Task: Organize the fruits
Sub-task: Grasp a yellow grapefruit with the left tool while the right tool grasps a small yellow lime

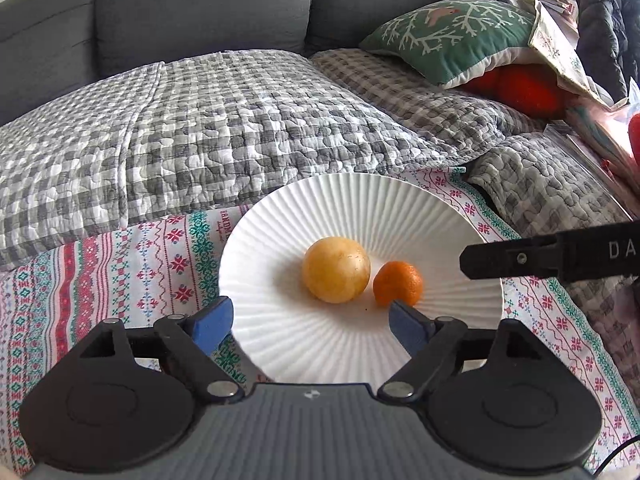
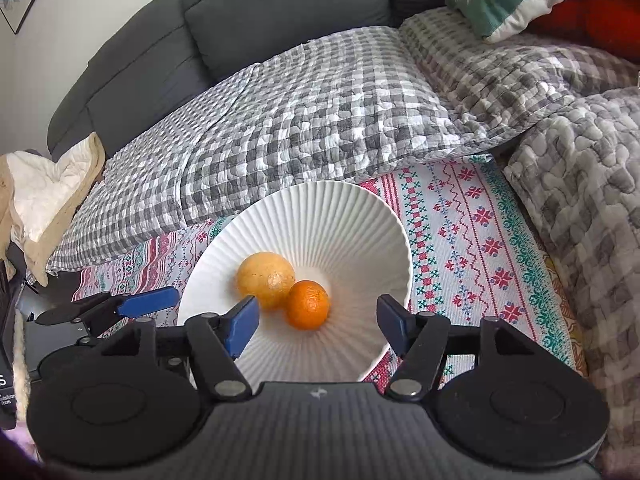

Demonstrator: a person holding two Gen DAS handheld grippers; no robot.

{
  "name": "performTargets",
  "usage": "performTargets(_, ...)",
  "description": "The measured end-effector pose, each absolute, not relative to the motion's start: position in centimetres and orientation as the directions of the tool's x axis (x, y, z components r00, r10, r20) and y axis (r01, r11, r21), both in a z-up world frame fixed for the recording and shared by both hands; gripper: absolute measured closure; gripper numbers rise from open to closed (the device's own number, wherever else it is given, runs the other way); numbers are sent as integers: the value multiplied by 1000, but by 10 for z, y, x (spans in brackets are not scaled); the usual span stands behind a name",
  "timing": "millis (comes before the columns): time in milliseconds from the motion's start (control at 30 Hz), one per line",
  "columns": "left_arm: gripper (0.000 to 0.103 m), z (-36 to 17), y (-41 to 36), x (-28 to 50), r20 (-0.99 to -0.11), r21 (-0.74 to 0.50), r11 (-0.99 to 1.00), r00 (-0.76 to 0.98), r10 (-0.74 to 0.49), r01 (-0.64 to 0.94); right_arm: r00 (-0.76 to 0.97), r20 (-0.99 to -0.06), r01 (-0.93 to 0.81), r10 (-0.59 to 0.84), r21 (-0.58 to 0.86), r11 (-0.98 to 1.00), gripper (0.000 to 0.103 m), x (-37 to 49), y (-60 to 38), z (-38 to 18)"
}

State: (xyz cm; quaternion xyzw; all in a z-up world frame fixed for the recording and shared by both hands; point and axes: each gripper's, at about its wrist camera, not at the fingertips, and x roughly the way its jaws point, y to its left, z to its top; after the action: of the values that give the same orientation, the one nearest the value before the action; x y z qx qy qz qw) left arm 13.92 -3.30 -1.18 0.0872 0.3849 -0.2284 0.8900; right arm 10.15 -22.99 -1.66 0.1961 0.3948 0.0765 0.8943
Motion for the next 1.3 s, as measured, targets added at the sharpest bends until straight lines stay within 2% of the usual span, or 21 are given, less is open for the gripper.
performTargets(233,8,-2,-17,107,-747,7,904,603,-280,428,677,-686,6,267,368,930,21,80,-221,5)
performTargets(333,7,2,-12,92,-753,23,909,605,-259,417,676,-692,1,254,346,938,19,69,-216,11)
performTargets(633,5,11,-2,56,-763,66,912,609,-216,406,660,-713,-5,235,309,951,17,40,-203,15)
performTargets(833,5,9,8,40,-781,28,921,583,-222,388,656,-717,-8,234,303,953,11,22,-196,12)
performTargets(1167,5,-18,25,28,-827,11,951,537,-166,310,608,-768,-17,203,243,970,10,8,-178,-7)
performTargets(1300,5,-25,32,31,-856,-63,961,481,-191,269,581,-795,7,177,222,975,9,7,-177,-16)
